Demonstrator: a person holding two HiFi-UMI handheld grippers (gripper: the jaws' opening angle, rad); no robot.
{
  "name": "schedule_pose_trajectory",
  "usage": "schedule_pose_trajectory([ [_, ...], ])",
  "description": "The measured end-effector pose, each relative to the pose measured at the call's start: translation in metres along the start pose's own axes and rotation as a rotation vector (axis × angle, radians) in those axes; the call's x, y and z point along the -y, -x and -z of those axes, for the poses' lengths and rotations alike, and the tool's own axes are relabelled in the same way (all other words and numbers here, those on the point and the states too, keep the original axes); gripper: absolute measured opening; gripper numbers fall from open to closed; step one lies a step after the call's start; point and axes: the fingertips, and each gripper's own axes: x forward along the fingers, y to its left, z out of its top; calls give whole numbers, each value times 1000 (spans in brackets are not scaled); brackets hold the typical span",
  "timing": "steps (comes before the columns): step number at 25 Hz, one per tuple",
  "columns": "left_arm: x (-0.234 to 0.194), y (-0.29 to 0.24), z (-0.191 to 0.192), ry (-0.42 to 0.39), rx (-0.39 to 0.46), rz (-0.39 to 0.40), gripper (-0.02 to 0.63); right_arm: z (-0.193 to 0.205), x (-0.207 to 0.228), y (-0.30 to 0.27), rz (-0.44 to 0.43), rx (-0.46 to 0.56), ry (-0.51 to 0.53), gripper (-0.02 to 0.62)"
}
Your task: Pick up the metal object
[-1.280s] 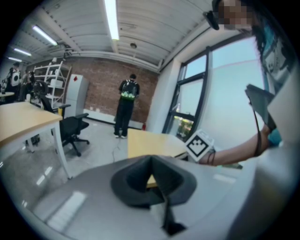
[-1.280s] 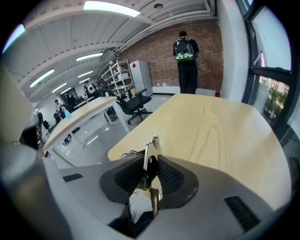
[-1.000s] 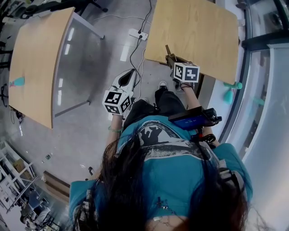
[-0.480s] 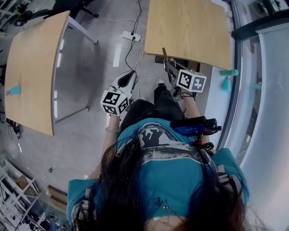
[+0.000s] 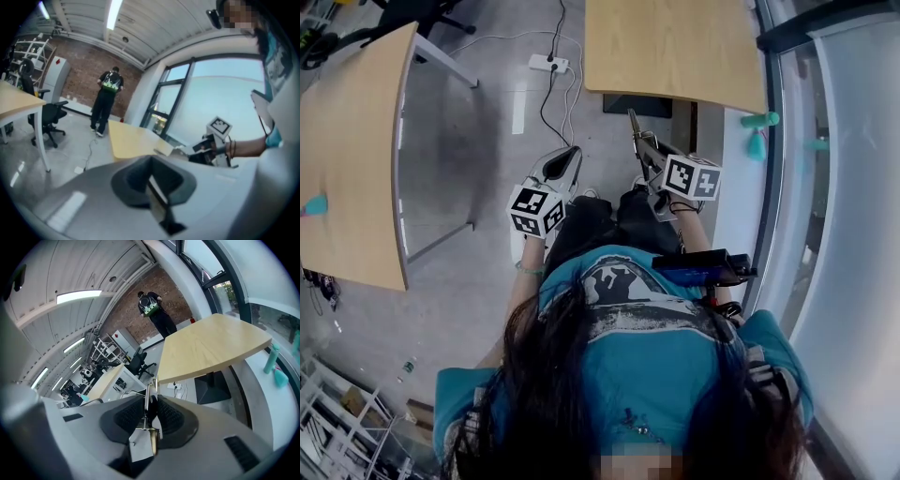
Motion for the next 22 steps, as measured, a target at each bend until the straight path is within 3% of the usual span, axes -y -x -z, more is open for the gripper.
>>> schedule_pose_trajectory([
  [8, 22, -4, -3, 6, 29, 12, 2, 3, -2, 23, -25, 2, 0, 97],
  [16, 117, -11, -1, -49, 41, 16, 2, 30, 35, 116, -48, 48, -31, 97],
  [22, 120, -13, 3, -56, 73, -29, 2, 39, 45, 120, -60, 41, -27, 97],
])
